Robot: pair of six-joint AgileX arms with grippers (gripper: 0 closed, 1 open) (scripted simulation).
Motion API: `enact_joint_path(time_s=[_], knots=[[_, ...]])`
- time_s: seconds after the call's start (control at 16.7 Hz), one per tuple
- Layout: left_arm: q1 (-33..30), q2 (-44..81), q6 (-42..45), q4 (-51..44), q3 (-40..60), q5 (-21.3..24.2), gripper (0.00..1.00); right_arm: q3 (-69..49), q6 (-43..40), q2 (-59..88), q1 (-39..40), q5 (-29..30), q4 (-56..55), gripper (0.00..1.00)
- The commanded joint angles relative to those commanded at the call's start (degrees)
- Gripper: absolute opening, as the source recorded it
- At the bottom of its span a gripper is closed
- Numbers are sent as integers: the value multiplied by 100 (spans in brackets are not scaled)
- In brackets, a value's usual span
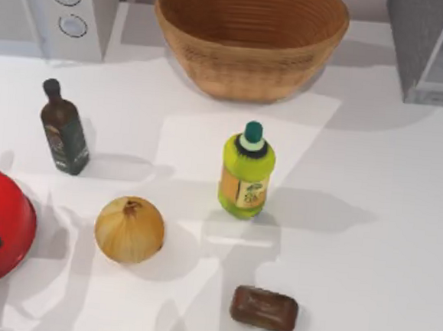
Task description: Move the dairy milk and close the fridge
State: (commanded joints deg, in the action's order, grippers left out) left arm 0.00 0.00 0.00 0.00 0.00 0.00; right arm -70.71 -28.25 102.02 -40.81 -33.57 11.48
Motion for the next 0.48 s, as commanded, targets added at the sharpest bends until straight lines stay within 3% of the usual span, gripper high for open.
enact_joint_path(time_s=[0.48], knots=[[0, 0, 0, 0, 0, 0, 100, 1075, 2180, -706, 3277, 2545, -1150, 100]])
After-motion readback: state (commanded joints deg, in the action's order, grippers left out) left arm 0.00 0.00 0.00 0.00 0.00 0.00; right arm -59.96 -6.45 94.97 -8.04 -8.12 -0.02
